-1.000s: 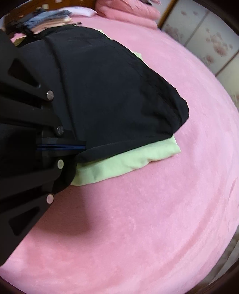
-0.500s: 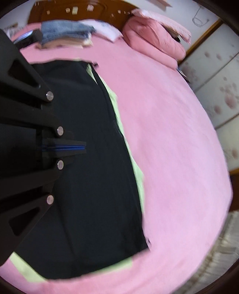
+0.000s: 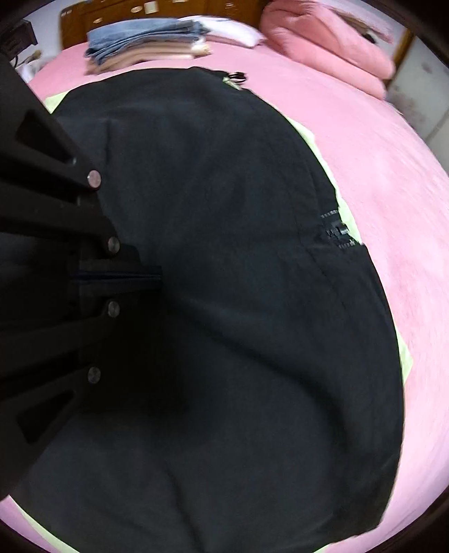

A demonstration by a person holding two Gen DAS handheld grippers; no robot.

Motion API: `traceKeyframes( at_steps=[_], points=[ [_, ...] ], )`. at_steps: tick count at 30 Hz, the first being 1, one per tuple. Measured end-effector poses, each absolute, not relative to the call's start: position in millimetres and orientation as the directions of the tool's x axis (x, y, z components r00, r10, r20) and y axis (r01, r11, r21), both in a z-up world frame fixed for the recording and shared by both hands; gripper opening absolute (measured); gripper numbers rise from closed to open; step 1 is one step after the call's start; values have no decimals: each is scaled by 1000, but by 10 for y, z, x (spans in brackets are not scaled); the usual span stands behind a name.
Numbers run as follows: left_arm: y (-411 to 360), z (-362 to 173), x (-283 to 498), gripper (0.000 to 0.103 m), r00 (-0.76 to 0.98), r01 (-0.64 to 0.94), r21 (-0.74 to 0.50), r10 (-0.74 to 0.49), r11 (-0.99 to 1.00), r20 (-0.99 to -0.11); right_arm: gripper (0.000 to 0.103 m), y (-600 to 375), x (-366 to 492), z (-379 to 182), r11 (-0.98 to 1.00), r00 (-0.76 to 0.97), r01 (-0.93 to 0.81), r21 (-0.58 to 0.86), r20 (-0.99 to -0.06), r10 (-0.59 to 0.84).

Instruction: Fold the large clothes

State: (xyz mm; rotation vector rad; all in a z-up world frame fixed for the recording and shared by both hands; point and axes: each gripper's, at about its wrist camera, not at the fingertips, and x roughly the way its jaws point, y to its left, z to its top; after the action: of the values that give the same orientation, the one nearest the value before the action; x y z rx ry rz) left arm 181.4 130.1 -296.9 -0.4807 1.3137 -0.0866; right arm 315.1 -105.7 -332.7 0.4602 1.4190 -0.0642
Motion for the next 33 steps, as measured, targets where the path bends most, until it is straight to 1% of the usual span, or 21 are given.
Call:
traceKeyframes(
  at_steps=[3, 5, 7, 10, 15, 16, 19, 21, 23, 30, 33],
  points=[
    [1481, -3083, 1788, 72, 286, -291, -465, -388, 836, -877, 0, -952, 3227, -3327, 941, 113, 269, 204, -977, 179],
    [1607, -3191, 1762, 72, 298, -357, -507, -418, 785, -858, 0, -889, 3289, -3351, 948, 81, 265, 176, -984, 160],
    [1709, -3238, 1795, 72, 320, -406, -559, -460, 723, -828, 0, -775, 3382, -3389, 966, 50, 219, 138, -990, 130],
    [1795, -3233, 1660, 72, 329, -442, -565, -460, 697, -825, 0, -677, 3439, -3403, 978, 33, 180, 101, -995, 97],
    [1844, -3379, 1666, 72, 324, -434, -597, -502, 675, -802, 0, -596, 3455, -3409, 976, 36, 199, 91, -996, 85],
    [1837, -3390, 1679, 72, 331, -427, -606, -508, 671, -795, 0, -481, 3477, -3426, 975, 40, 206, 88, -996, 81],
    [1781, -3438, 1742, 71, 328, -383, -616, -522, 688, -787, 0, -547, 3445, -3406, 974, 59, 213, 81, -996, 70],
    [1741, -3456, 1757, 68, 338, -354, -619, -521, 701, -784, 0, -593, 3359, -3373, 974, 66, 213, 80, -996, 67],
    [1723, -3478, 1769, 60, 344, -344, -621, -521, 704, -781, 0, -586, 3338, -3371, 973, 68, 214, 85, -995, 72],
    [1661, -3571, 1887, 59, 397, -365, -634, -502, 682, -769, 0, -853, 3259, -3347, 963, 73, 231, 141, -989, 127],
    [1618, -3582, 1962, 58, 414, -383, -613, -464, 691, -783, 0, -916, 3272, -3362, 961, 70, 228, 154, -987, 141]
  ],
)
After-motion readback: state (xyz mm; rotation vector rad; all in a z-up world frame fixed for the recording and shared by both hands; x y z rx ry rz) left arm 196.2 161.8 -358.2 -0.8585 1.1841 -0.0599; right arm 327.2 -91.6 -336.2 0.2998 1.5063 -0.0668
